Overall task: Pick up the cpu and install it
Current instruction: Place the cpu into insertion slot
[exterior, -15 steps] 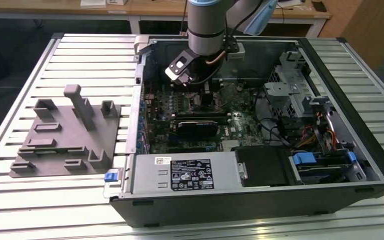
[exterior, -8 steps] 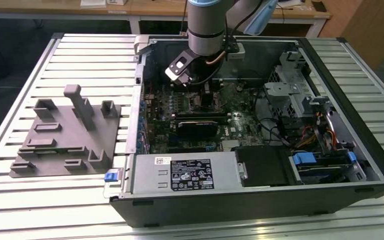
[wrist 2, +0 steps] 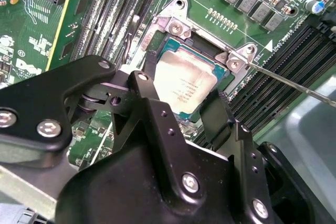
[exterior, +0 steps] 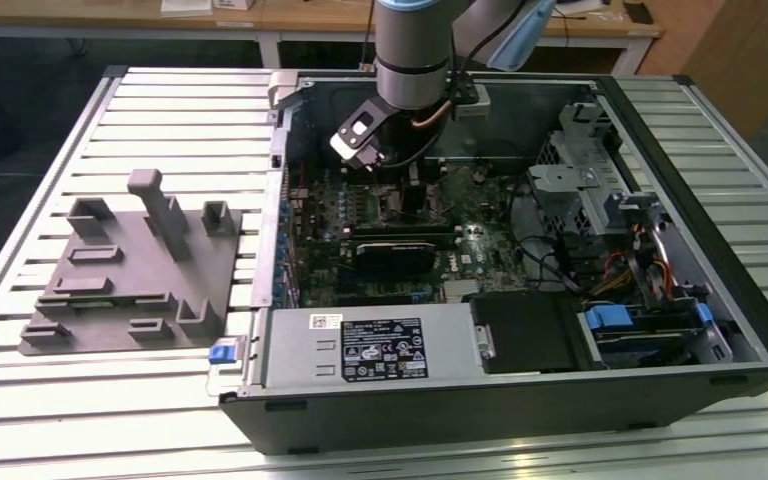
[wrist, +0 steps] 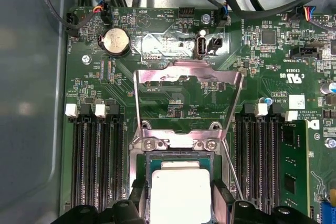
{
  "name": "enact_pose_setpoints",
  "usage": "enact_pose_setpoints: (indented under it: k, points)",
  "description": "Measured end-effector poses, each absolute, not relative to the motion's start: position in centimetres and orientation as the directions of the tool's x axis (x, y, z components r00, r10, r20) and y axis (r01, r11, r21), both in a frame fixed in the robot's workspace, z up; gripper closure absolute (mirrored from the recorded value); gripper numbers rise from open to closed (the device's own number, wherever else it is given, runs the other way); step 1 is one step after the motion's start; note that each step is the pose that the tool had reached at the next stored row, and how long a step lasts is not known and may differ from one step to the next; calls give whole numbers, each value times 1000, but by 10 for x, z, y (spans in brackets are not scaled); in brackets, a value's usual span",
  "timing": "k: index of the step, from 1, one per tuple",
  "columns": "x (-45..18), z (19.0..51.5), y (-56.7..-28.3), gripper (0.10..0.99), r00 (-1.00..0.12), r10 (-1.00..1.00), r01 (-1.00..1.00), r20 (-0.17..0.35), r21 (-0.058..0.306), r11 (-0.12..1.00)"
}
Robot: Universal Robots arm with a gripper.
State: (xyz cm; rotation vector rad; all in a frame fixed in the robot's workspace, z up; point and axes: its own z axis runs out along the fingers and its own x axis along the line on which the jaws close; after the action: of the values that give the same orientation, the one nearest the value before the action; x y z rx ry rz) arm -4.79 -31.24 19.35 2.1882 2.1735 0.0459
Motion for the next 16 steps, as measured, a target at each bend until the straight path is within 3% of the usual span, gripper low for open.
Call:
enact_pose_setpoints:
  k: [12,14,16]
  points:
    - [-48,194,-312,471,7,1000,998,-18,61,-6]
    - [-48,195,-313,549,7,1000,998,-18,61,-6]
    - [-48,195,-313,549,7,1000,998,-18,61,-6]
